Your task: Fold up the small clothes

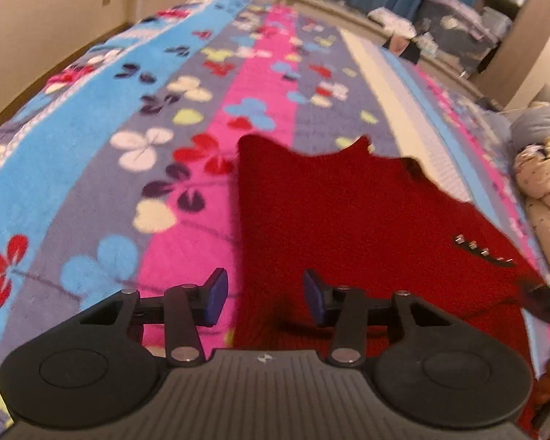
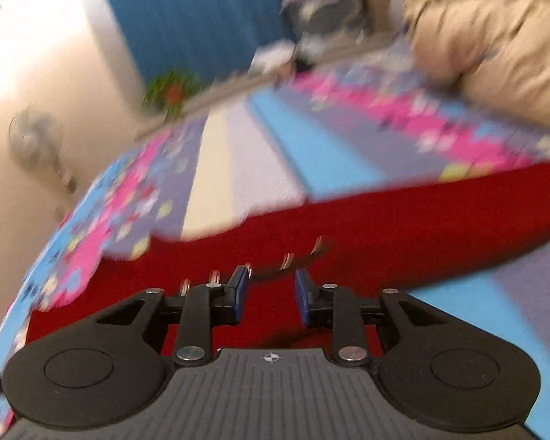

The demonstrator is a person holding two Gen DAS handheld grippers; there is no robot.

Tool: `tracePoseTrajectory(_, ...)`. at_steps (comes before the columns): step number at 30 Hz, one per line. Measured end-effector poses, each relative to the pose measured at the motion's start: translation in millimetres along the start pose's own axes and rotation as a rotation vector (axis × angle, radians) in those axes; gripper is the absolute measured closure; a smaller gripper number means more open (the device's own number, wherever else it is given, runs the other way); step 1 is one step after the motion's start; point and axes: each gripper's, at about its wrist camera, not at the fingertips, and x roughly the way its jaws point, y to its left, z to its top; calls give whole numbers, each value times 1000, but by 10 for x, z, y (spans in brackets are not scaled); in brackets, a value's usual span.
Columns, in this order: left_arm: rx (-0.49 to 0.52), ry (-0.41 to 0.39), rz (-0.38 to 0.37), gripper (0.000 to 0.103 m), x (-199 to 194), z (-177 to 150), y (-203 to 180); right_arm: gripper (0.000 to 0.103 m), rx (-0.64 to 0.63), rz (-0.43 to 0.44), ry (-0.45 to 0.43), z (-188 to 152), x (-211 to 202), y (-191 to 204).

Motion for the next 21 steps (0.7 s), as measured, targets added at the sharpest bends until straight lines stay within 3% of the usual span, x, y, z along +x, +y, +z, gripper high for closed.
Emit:
tracePoseTrajectory(2, -5, 12, -21, 53, 43, -24, 6, 71, -19, -116, 173, -44, 274, -79)
tracePoseTrajectory(5, 32, 109, 26, 52, 278, -135, 1, 69, 64, -82, 126, 25, 156, -265)
tracePoseTrajectory(8, 35, 103, 39, 50, 309, -148, -24, 64, 101, -103, 44, 98, -57, -529)
tracePoseTrajectory(11, 90, 85, 48, 50, 280, -157, -108, 58, 171, -196, -42, 180, -278, -1029)
tracePoseTrajectory(17, 97, 91, 55, 47, 334, -184, -102, 40, 486, -402, -153, 261, -566, -2186)
tracePoseTrajectory(21, 106, 87, 65, 45, 343, -193, -119, 36, 700, -384, -179, 216, -469, -2711)
